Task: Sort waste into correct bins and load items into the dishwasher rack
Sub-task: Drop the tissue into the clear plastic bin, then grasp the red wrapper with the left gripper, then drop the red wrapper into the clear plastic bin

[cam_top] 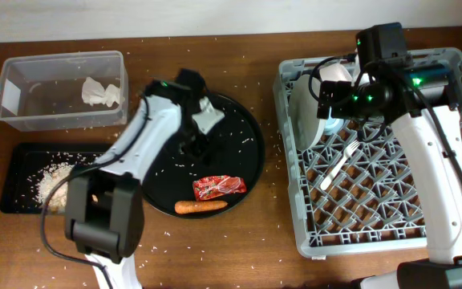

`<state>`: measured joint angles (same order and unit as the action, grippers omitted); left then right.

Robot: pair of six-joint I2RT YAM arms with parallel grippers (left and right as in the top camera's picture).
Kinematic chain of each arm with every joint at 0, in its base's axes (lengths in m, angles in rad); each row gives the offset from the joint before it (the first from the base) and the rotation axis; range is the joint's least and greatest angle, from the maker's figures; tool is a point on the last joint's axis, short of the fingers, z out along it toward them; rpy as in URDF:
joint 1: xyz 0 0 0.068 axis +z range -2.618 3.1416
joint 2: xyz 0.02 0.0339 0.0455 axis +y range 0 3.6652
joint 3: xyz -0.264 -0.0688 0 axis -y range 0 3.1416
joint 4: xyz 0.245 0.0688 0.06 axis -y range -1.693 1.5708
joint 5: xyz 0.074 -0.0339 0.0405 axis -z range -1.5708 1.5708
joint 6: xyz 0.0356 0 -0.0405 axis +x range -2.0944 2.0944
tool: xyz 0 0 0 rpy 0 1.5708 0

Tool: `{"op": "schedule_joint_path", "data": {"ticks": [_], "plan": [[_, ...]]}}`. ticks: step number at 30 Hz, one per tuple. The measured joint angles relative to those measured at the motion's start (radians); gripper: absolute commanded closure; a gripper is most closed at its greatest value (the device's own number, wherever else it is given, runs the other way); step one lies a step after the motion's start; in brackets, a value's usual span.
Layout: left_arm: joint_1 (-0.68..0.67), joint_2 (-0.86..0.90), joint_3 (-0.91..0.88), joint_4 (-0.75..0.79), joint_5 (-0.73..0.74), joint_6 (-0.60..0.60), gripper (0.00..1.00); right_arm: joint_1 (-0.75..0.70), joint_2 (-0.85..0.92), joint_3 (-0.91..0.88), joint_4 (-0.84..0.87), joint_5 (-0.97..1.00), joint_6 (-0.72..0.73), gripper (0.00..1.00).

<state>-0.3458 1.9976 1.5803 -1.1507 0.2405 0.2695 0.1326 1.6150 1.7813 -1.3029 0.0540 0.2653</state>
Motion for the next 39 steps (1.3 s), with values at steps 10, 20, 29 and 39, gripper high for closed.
{"op": "schedule_joint_path", "data": {"ticks": [10,20,29,39], "plan": [[-0.173,-0.021,-0.272,0.260,-0.112,0.133,0.02,0.000,0.000,0.000,-0.006,0.000,0.000,0.01],[-0.165,-0.040,-0.320,0.376,-0.192,0.159,1.00,0.000,0.000,-0.001,-0.006,0.000,0.000,0.01],[-0.008,-0.040,0.136,0.120,-0.248,-0.060,1.00,0.000,0.000,-0.004,-0.010,0.000,-0.001,0.01],[0.478,0.087,0.344,0.395,-0.328,-0.115,0.01,0.000,0.000,-0.004,-0.010,0.000,0.000,0.01]]}}
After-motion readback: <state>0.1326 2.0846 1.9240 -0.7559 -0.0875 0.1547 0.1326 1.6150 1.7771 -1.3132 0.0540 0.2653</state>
